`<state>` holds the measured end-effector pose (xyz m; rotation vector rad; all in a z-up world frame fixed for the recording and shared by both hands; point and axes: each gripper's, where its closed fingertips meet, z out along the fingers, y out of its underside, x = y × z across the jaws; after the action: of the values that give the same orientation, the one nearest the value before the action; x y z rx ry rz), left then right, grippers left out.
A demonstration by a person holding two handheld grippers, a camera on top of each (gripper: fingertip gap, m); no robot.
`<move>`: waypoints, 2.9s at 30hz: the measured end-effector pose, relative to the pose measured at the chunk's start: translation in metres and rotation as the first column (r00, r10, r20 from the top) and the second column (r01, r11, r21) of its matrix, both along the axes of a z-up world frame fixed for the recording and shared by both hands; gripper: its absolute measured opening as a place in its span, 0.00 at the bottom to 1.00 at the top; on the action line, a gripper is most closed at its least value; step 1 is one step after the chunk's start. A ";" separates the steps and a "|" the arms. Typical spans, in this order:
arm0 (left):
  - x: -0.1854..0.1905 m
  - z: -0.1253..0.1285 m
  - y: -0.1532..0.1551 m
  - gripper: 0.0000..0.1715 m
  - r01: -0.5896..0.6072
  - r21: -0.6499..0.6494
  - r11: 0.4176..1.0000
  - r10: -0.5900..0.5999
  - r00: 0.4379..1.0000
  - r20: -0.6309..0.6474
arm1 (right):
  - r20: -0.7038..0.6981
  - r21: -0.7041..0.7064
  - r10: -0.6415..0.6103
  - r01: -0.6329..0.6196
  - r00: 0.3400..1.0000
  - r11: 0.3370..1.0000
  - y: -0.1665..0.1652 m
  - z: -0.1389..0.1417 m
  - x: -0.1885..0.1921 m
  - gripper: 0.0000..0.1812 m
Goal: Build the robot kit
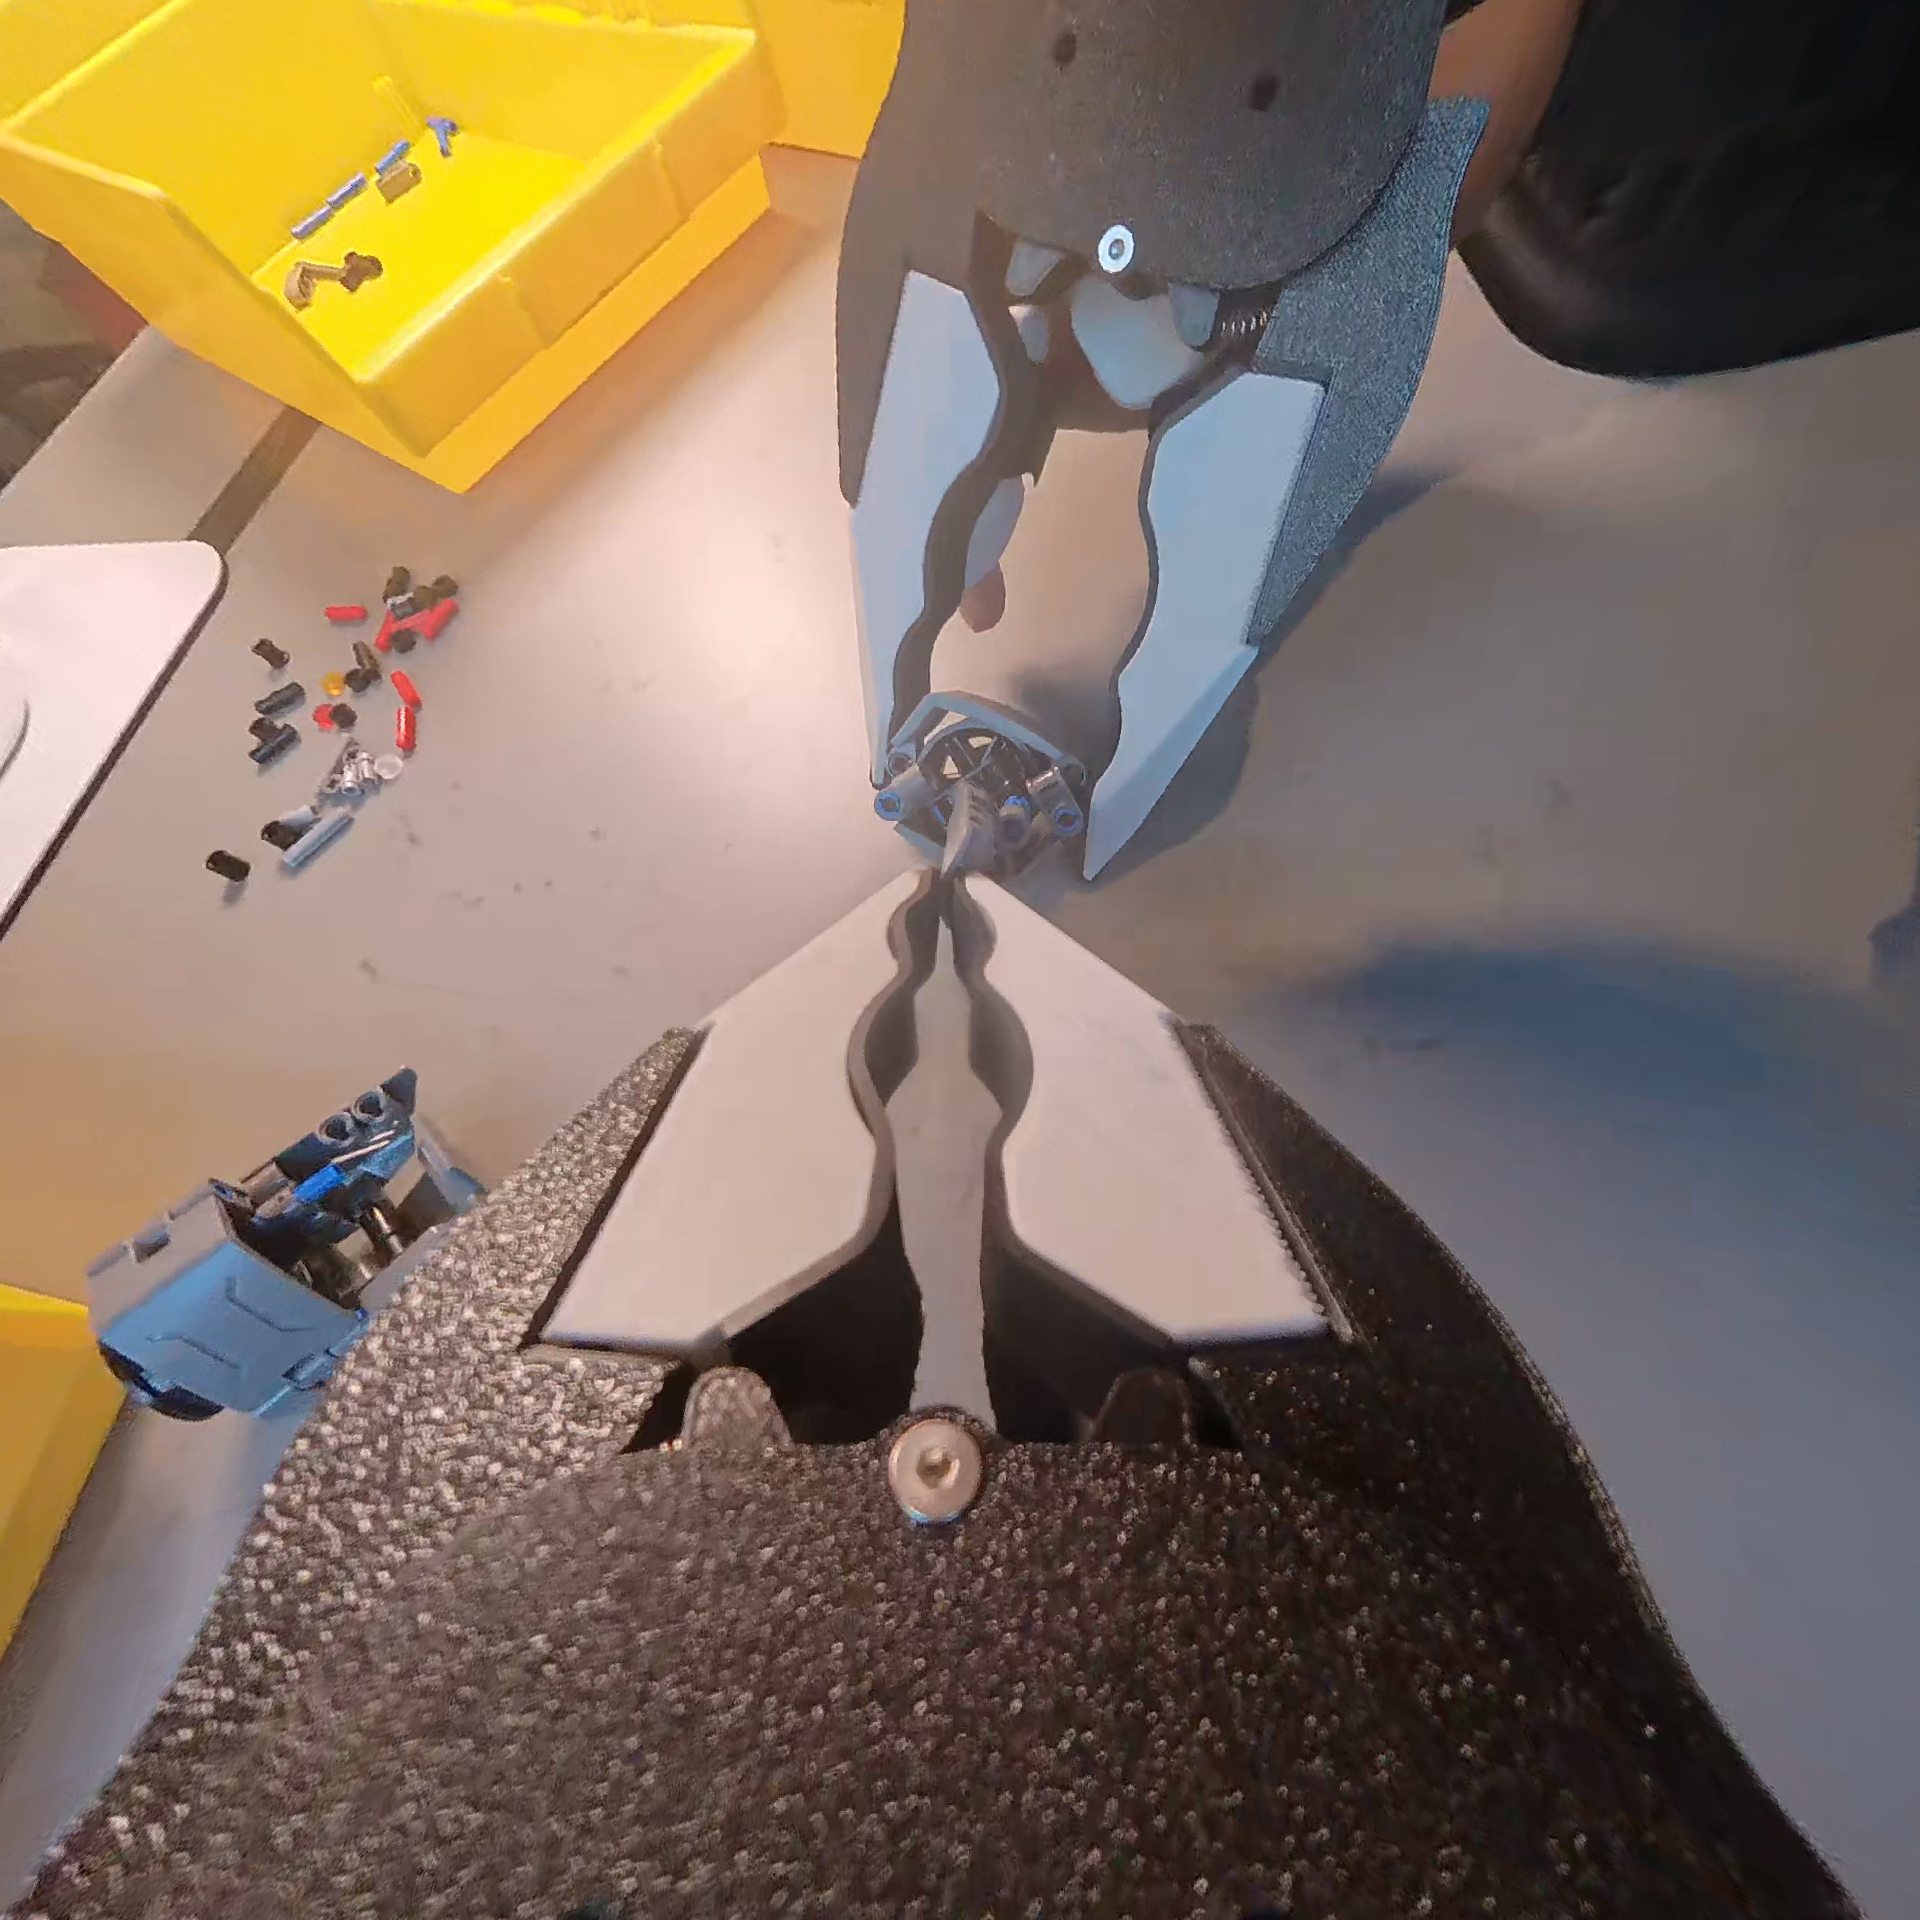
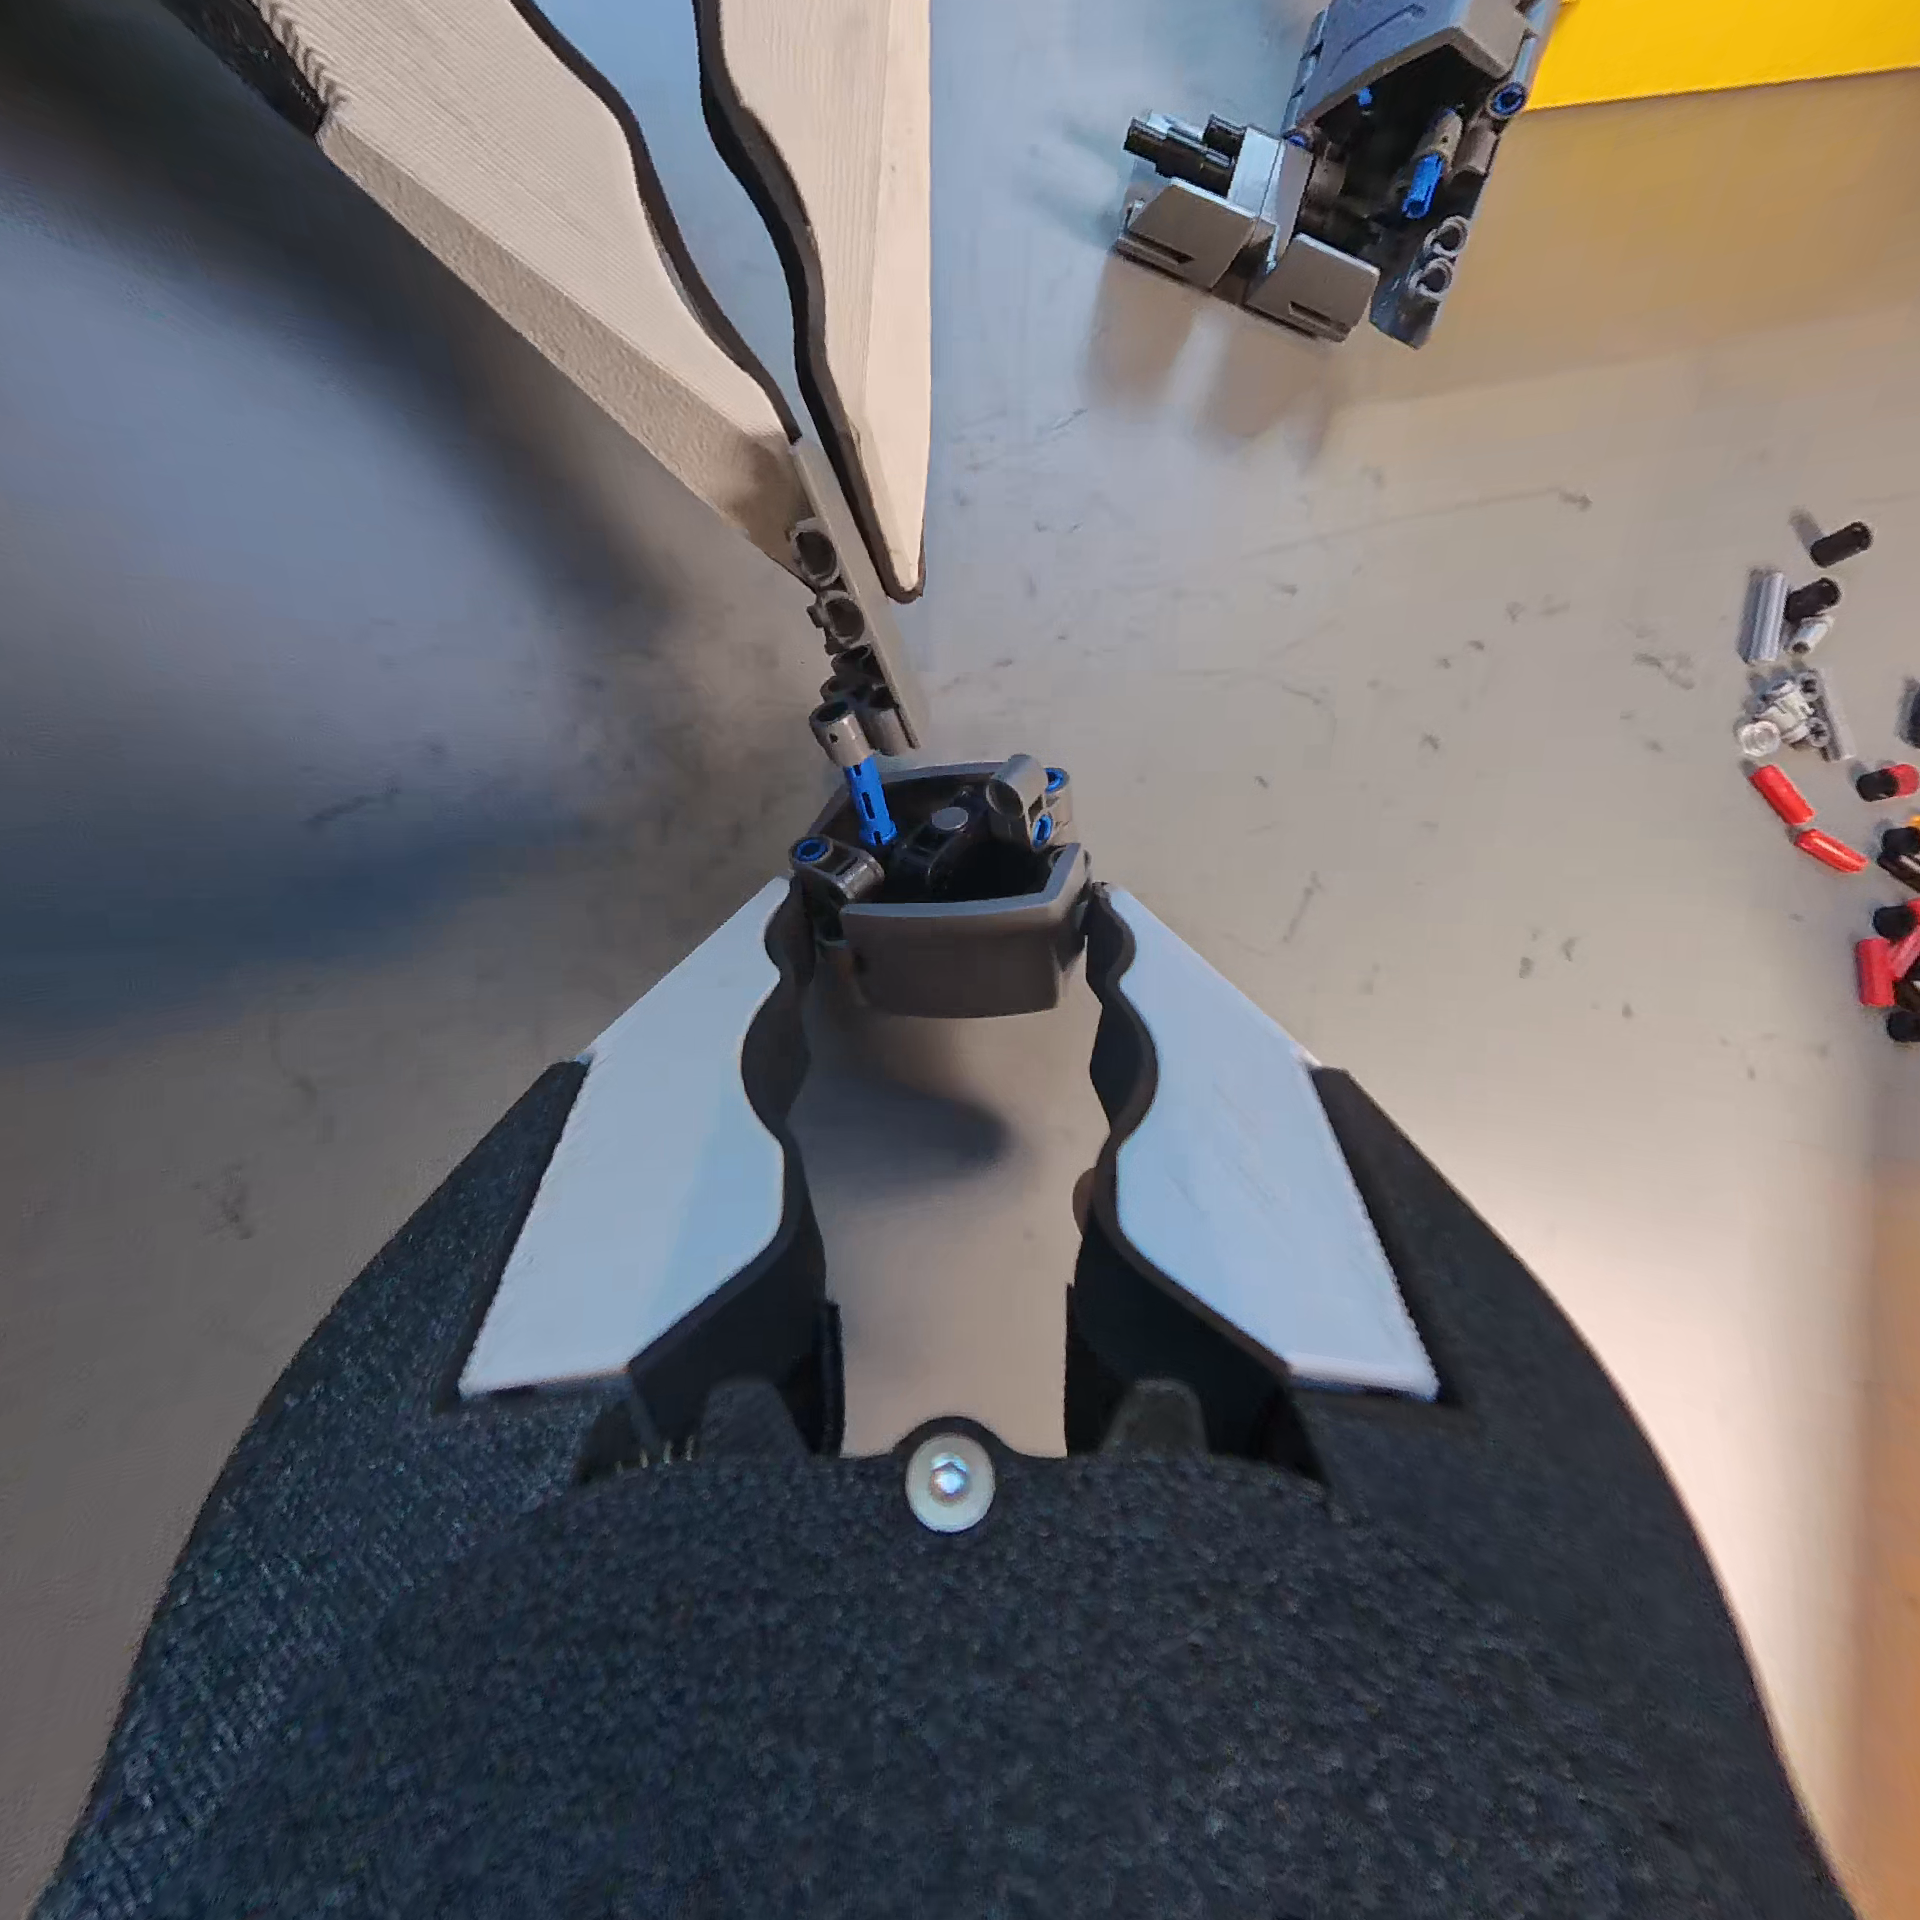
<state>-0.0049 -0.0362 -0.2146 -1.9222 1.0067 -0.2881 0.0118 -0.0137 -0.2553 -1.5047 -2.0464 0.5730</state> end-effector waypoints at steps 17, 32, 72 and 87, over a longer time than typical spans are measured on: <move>0.012 0.006 -0.004 0.00 0.040 0.072 0.997 -0.028 0.987 -0.158 | -0.013 -0.004 0.055 -0.055 0.998 0.998 -0.010 -0.001 -0.002 0.27; 0.014 0.006 -0.006 0.00 0.119 -0.083 0.989 -0.136 0.962 -0.237 | -0.078 -0.072 0.142 -0.148 0.987 0.986 -0.017 0.002 -0.001 0.27; -0.032 0.008 -0.012 0.01 0.094 -0.268 0.959 0.044 0.883 0.468 | -0.216 0.114 0.242 -0.222 0.946 0.968 -0.023 0.011 -0.021 0.29; -0.027 0.032 -0.014 0.01 0.150 -0.220 0.964 0.018 0.788 0.615 | -0.343 -0.031 0.202 -0.226 0.918 0.974 -0.024 0.034 -0.021 0.31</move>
<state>-0.0317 -0.0503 -0.1824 -1.8196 0.6086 -1.0635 -0.0095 -0.0378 -0.2212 -1.1295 -1.9440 0.9302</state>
